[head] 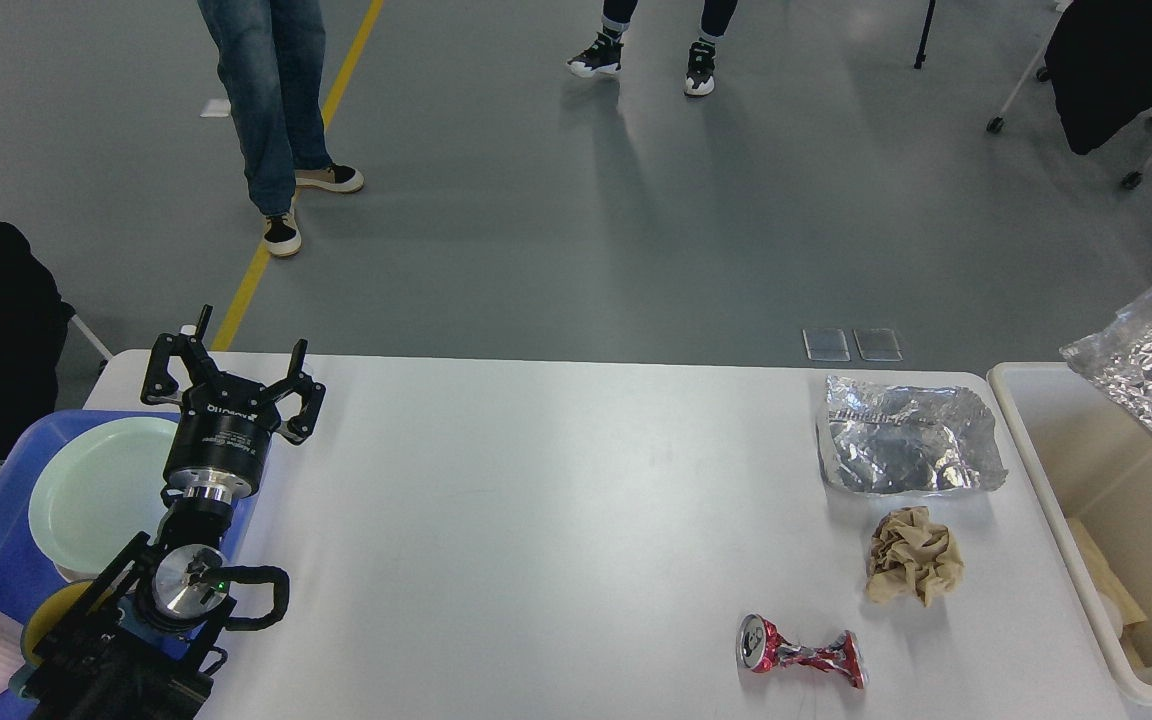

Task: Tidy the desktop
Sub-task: 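Open the right gripper to release the foil in the bin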

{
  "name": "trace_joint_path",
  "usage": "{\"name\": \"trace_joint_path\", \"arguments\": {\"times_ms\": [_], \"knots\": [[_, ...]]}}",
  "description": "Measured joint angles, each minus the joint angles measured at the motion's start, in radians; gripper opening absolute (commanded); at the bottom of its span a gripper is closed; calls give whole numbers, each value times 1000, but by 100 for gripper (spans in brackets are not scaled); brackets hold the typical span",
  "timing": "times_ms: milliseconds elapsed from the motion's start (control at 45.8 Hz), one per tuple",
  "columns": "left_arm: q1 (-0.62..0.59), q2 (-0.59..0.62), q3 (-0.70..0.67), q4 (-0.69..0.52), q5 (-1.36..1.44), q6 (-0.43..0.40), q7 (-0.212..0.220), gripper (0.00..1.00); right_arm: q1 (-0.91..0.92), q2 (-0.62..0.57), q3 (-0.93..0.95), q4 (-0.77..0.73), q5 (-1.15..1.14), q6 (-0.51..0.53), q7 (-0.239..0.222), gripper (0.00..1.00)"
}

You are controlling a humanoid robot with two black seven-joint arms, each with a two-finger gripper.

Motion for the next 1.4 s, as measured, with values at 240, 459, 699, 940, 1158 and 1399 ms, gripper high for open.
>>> {"name": "trace_joint_path", "arguments": {"times_ms": [240,459,699,940,1158,1399], "knots": [[0,0,0,0,0,0,0,96,-378,194,218,-275,1,-190,-2,0],[0,0,0,0,0,0,0,96,-507,303,303,-375,1,-318,-3,0],[0,0,0,0,0,0,0,96,-552,335,312,-377,1,-368,-3,0],[0,0,0,0,0,1,0,96,-573,347,312,-378,2,-378,-3,100],[0,0,0,0,0,0,0,96,-587,348,310,-373,0,-523,0,100],[0,0,0,0,0,0,0,96,-581,339,309,-364,0,-534,0,100]]}}
